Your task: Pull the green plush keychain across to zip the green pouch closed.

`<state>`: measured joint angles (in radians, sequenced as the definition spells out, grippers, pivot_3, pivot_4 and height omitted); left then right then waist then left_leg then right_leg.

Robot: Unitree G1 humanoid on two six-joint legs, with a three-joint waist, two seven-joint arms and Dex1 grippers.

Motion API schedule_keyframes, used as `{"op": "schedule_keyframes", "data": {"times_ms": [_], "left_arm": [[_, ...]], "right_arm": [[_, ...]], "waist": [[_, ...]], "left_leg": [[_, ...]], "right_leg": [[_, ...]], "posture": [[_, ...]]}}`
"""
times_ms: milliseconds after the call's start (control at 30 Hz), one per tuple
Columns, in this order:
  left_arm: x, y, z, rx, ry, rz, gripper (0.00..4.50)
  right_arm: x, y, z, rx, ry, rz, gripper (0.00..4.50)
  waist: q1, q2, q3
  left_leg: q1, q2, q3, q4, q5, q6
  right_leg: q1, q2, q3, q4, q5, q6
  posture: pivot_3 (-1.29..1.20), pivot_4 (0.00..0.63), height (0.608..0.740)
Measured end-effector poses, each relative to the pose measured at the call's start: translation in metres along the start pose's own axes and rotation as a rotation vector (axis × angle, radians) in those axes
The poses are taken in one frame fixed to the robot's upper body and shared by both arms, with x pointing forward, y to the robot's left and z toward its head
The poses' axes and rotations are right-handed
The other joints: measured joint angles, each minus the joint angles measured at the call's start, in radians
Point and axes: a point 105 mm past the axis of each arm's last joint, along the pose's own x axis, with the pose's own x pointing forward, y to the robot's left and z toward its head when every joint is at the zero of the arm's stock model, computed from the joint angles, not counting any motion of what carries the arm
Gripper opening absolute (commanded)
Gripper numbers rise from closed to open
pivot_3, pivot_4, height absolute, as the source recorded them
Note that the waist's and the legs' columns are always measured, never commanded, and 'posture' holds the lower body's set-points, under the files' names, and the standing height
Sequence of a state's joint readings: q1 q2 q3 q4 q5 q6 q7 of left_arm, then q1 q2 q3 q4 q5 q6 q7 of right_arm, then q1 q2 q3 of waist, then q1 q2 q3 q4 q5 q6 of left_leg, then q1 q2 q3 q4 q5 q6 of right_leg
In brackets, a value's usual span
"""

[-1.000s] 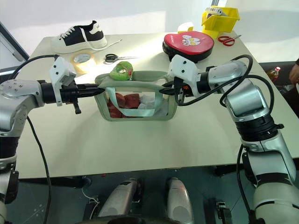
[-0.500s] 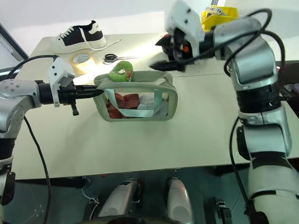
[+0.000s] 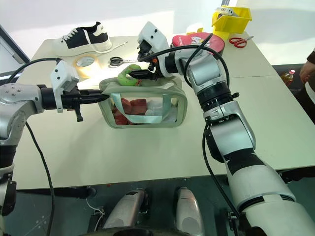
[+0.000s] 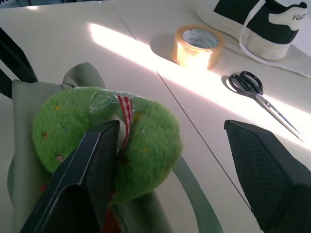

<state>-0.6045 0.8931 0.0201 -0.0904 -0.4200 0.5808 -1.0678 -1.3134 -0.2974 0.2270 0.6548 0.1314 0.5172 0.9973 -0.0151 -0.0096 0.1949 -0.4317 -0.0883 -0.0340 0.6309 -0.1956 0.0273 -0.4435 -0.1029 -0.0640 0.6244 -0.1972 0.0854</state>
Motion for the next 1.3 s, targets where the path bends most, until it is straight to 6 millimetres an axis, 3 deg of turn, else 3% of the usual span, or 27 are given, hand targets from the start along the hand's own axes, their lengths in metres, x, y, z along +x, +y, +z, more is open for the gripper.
{"op": "schedule_keyframes", "data": {"times_ms": [33, 200, 367, 533, 633, 733, 933, 1033, 1100, 1200, 1300], "left_arm": [[0.000, 0.000, 0.000, 0.000, 0.001, 0.000, 0.00], [0.000, 0.000, -0.001, 0.002, 0.004, 0.003, 0.00], [0.001, 0.001, 0.000, 0.003, 0.001, 0.003, 0.00], [0.001, 0.000, -0.001, 0.003, -0.003, 0.001, 0.00], [-0.001, 0.000, -0.002, -0.001, -0.001, 0.008, 0.00], [-0.001, 0.000, -0.002, -0.002, -0.002, 0.010, 0.00], [0.000, -0.001, -0.002, -0.001, -0.004, 0.004, 0.00], [0.000, 0.000, -0.002, -0.002, -0.002, 0.004, 0.00], [0.000, 0.000, -0.002, -0.002, -0.001, 0.005, 0.00], [0.000, 0.000, -0.003, -0.002, 0.001, 0.005, 0.00], [0.000, 0.001, -0.003, -0.002, 0.005, 0.010, 0.00]], "right_arm": [[0.000, 0.001, 0.000, 0.000, 0.000, 0.007, 2.70], [-0.001, 0.004, 0.002, 0.003, -0.003, 0.036, 0.08], [-0.019, -0.003, 0.007, -0.018, 0.006, 0.005, 0.03], [-0.083, -0.035, 0.019, -0.174, 0.044, -0.236, 0.03], [-0.125, -0.052, 0.004, -0.278, 0.151, -0.419, 0.03], [-0.145, -0.058, -0.028, -0.302, 0.261, -0.526, 0.03], [-0.153, -0.054, -0.106, -0.224, 0.402, -0.644, 0.03], [-0.133, -0.036, -0.146, -0.115, 0.407, -0.622, 0.03], [-0.106, -0.014, -0.173, 0.011, 0.389, -0.570, 0.03], [-0.087, 0.001, -0.183, 0.084, 0.365, -0.534, 0.03], [-0.084, 0.002, -0.183, 0.128, 0.349, -0.545, 0.03]], "waist": [[0.000, 0.000, 0.000], [0.001, 0.000, 0.000], [0.004, 0.000, 0.000], [0.009, 0.000, 0.000], [0.007, 0.000, 0.000], [0.004, 0.000, 0.000], [0.005, 0.000, 0.000], [0.003, -0.001, 0.000], [0.002, -0.001, 0.000], [0.003, 0.000, 0.000], [0.004, -0.001, 0.000]], "left_leg": [[0.000, 0.000, 0.000, 0.000, 0.000, 0.000], [0.002, 0.000, 0.000, 0.000, 0.000, 0.000], [0.002, 0.000, 0.000, 0.000, 0.000, 0.000], [0.002, 0.000, 0.001, 0.000, -0.002, -0.002], [0.002, 0.000, 0.001, -0.001, -0.002, -0.002], [0.002, 0.002, 0.003, -0.001, -0.002, -0.001], [0.002, 0.004, 0.005, -0.001, -0.001, 0.001], [0.003, 0.006, 0.005, -0.001, -0.001, 0.002], [0.004, 0.007, 0.005, -0.001, -0.001, 0.002], [0.004, 0.007, 0.005, 0.000, -0.001, 0.002], [0.005, 0.008, 0.005, 0.000, -0.001, 0.002]], "right_leg": [[0.000, 0.000, 0.000, 0.001, 0.000, 0.000], [0.001, 0.000, 0.001, 0.002, 0.000, 0.000], [0.001, 0.000, 0.001, 0.002, 0.000, 0.000], [0.001, -0.001, 0.001, 0.000, 0.000, 0.000], [0.002, -0.002, 0.001, -0.003, 0.000, 0.000], [0.003, -0.002, 0.001, -0.004, 0.000, 0.000], [0.003, -0.001, 0.002, -0.006, 0.000, 0.000], [0.005, 0.001, 0.002, -0.007, 0.000, 0.000], [0.005, 0.002, 0.002, -0.008, 0.000, -0.001], [0.005, 0.002, 0.002, -0.008, 0.001, -0.001], [0.006, 0.004, 0.003, -0.009, 0.001, -0.002]], "posture": [[0.00, 0.150, 0.740], [0.00, 0.150, 0.740], [0.00, 0.150, 0.740], [0.00, 0.150, 0.740], [0.00, 0.150, 0.740], [0.00, 0.150, 0.740], [0.00, 0.150, 0.740], [0.00, 0.150, 0.740], [0.00, 0.150, 0.740], [0.00, 0.150, 0.740], [0.00, 0.150, 0.740]]}}
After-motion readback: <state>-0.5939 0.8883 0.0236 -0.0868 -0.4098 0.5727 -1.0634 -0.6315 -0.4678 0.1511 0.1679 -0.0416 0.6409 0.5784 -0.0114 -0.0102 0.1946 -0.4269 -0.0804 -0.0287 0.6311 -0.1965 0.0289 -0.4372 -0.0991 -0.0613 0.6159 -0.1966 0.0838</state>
